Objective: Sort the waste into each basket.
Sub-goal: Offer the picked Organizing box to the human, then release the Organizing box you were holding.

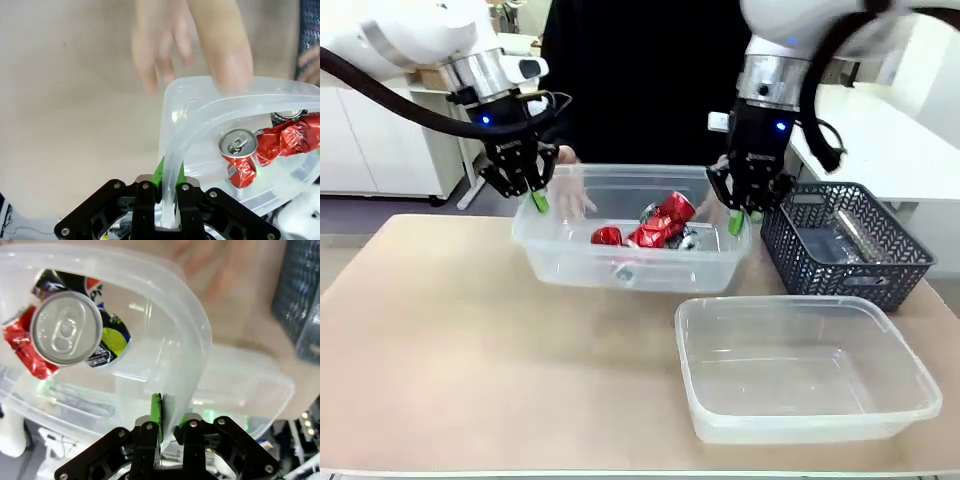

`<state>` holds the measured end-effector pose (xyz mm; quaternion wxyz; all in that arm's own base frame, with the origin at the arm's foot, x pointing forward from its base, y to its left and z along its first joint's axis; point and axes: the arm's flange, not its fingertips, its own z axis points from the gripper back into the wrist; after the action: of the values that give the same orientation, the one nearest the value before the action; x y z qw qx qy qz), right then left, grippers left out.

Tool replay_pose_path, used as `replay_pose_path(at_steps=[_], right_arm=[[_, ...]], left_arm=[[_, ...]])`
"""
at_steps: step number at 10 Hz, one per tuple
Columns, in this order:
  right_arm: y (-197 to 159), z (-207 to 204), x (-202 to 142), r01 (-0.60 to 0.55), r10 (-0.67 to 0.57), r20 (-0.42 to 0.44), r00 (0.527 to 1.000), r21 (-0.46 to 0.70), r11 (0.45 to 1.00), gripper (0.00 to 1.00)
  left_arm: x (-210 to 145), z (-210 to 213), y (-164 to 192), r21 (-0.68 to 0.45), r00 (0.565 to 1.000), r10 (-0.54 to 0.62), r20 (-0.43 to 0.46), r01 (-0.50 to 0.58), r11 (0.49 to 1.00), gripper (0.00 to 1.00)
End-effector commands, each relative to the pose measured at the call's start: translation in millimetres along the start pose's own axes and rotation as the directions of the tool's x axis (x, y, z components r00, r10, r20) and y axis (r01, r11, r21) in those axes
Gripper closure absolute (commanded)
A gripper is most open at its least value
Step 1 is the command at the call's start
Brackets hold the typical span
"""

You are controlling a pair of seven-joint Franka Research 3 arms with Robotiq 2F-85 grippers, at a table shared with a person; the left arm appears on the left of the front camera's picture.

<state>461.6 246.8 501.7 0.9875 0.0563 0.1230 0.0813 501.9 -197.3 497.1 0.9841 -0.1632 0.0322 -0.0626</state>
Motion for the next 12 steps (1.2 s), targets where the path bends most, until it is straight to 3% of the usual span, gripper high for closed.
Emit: replay_pose_path(at_steps=[1, 2, 3, 12], right_arm=[[11.3, 3.3, 31.1, -0.055, 0.059, -0.088, 0.994, 0.041, 0.998, 0.94], [6.9, -4.7, 36.9, -0.064, 0.072, -0.081, 0.994, 0.099, 0.993, 0.94], [-6.0, -7.6, 28.4, -0.001, 0.001, -0.037, 0.999, 0.003, 1.000, 0.94], [-8.3, -6.4, 35.2, 0.001, -0.001, -0.046, 0.999, 0.005, 1.000, 0.94]], left_arm=[[9.1, -8.5, -27.3, 0.011, 0.999, 0.042, 0.030, -0.042, 0.999, 0.95], [12.4, -13.9, -25.4, 0.024, 0.999, 0.049, 0.009, -0.049, 0.999, 0.95], [9.9, -6.7, 1.1, 0.023, 1.000, 0.016, 0.010, -0.017, 1.000, 0.95], [9.9, -6.7, 1.1, 0.023, 1.000, 0.016, 0.010, -0.017, 1.000, 0.95]])
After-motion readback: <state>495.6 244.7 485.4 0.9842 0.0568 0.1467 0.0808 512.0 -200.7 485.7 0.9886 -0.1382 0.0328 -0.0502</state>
